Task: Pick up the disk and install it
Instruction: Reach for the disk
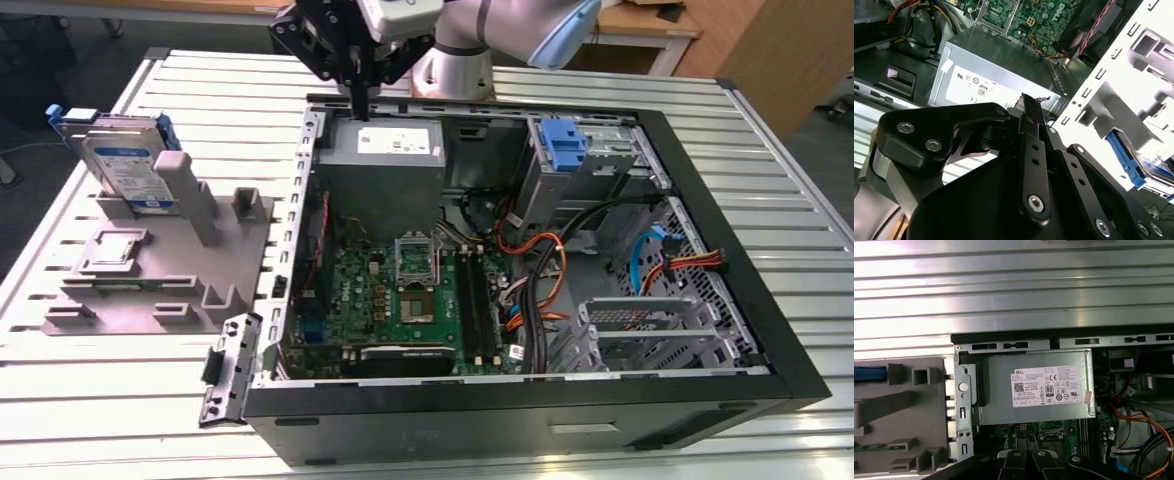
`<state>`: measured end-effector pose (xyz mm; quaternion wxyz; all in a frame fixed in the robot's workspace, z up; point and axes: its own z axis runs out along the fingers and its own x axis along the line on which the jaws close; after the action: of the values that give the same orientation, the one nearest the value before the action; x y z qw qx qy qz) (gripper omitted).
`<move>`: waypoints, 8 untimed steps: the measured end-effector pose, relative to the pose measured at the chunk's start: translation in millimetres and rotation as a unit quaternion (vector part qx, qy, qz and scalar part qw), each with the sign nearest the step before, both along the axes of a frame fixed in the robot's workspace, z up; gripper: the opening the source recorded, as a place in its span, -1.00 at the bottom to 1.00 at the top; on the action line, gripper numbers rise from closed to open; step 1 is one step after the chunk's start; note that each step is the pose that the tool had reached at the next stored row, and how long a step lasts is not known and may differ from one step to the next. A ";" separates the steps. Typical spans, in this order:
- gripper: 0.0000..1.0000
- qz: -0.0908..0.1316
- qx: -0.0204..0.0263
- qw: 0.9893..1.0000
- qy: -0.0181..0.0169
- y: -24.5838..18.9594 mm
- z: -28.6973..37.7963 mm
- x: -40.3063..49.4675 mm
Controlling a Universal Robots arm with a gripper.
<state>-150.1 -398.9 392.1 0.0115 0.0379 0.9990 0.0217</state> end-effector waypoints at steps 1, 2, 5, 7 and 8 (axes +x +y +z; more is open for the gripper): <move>-0.80 0.000 0.000 1.000 0.000 0.0 0.0 -0.3; -0.80 0.000 0.000 1.000 0.000 0.0 0.0 -0.6; -0.80 0.000 0.000 1.000 0.000 0.0 -0.1 -1.4; -0.80 0.000 0.000 1.000 0.000 0.0 -0.1 -1.9; -0.80 0.000 0.000 1.000 0.000 0.0 -0.2 -2.2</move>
<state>-152.3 -398.9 391.9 0.0115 0.0379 0.9990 0.0217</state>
